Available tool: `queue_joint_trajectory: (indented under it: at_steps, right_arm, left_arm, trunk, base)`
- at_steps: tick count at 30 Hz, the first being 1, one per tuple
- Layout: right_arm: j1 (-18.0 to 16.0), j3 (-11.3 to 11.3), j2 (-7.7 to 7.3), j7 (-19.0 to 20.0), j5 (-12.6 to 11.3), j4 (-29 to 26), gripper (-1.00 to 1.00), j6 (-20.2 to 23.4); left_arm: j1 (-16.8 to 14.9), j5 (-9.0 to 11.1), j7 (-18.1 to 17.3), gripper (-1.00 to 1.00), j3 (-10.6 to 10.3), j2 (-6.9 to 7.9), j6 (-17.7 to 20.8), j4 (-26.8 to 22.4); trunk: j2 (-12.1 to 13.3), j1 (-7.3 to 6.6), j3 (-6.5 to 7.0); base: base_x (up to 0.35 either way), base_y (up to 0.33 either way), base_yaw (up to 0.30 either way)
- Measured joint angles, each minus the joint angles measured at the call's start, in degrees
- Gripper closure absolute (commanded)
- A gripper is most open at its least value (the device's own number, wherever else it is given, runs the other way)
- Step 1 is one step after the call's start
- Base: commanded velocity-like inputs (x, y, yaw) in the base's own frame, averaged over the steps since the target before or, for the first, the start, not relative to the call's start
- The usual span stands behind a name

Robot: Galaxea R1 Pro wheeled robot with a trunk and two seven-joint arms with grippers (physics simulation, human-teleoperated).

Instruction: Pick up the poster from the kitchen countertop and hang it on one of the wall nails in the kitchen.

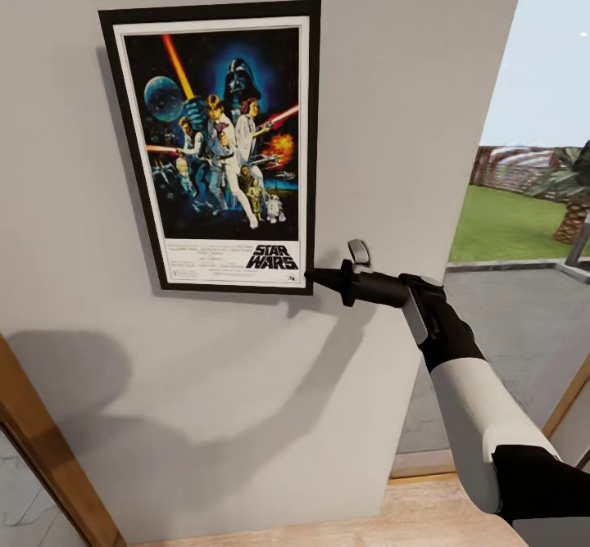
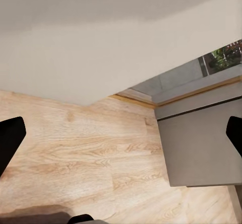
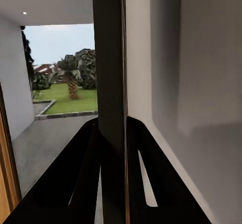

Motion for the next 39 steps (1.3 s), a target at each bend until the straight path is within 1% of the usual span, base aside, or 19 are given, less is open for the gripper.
queue_joint_trajectory:
  at_steps: [9,15,28,32,34,39]
  right_arm:
    - [0.0,0.0,0.00,0.0,0.0,0.0,1.00,0.0]
    - [0.0,0.0,0.00,0.0,0.0,0.1,1.00,0.0]
    - [0.0,0.0,0.00,0.0,0.0,0.1,1.00,0.0]
    - [0.0,0.0,0.00,0.0,0.0,0.1,1.00,0.0]
    - [0.0,0.1,0.02,0.0,-0.3,0.0,1.00,-0.1]
    - [0.0,0.0,0.01,0.0,-0.2,0.0,1.00,-0.1]
  left_arm:
    - [0.0,0.0,0.0,-1.00,0.0,0.00,0.0,0.0]
    - [0.0,0.0,0.0,-1.00,0.0,0.01,0.0,0.0]
    - [0.0,0.0,0.0,-1.00,0.0,0.01,0.0,0.0]
    - [0.0,0.0,0.0,-1.00,0.0,0.03,0.0,0.0]
    - [0.0,0.0,0.0,-1.00,0.0,0.04,0.0,0.0]
    - [0.0,0.0,0.0,-1.00,0.0,0.03,0.0,0.0]
  trunk:
    - [0.0,0.00,0.00]
    - [0.0,-0.02,0.00]
    - [0.0,0.00,0.00]
    - [0.0,-0.02,0.00]
    - [0.1,0.02,0.00]
    - [0.0,0.00,0.00]
  base:
    - [0.001,0.000,0.000]
    - [0.128,0.000,0.000]
    - [0.021,0.000,0.000]
    - [0.186,0.000,0.000]
    - [0.005,0.000,0.000]
    - [0.001,0.000,0.000]
